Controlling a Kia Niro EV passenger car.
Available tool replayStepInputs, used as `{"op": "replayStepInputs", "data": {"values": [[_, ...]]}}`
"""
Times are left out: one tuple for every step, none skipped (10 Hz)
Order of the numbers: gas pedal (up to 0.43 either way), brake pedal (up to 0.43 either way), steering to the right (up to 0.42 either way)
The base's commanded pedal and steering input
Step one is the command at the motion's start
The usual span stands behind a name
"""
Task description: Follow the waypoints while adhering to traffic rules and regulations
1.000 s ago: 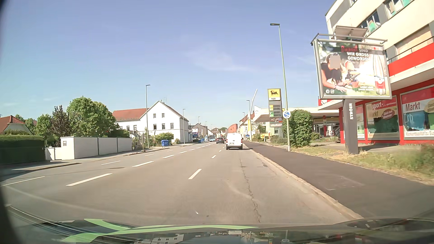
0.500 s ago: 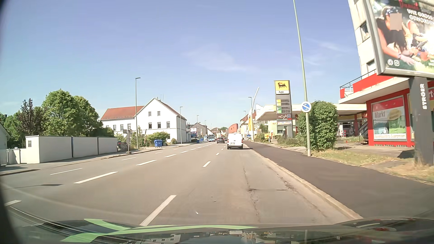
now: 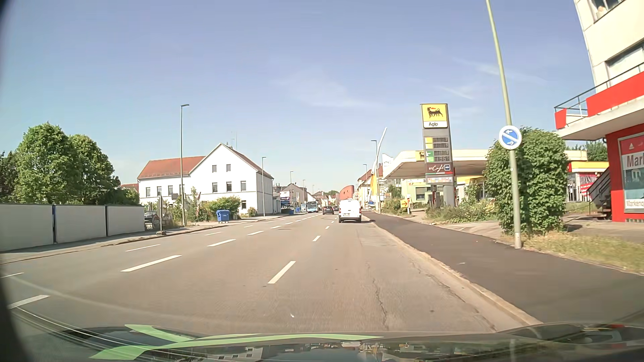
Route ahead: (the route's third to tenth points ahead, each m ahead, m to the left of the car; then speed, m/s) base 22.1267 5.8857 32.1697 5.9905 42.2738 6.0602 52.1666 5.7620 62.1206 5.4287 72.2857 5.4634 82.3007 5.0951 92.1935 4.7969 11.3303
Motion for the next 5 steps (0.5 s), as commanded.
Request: {"op": "replayStepInputs", "data": {"values": [[0.098, 0.000, -0.006], [0.098, 0.000, -0.006], [0.098, 0.000, -0.006], [0.098, 0.000, -0.005], [0.098, 0.000, -0.006]]}}
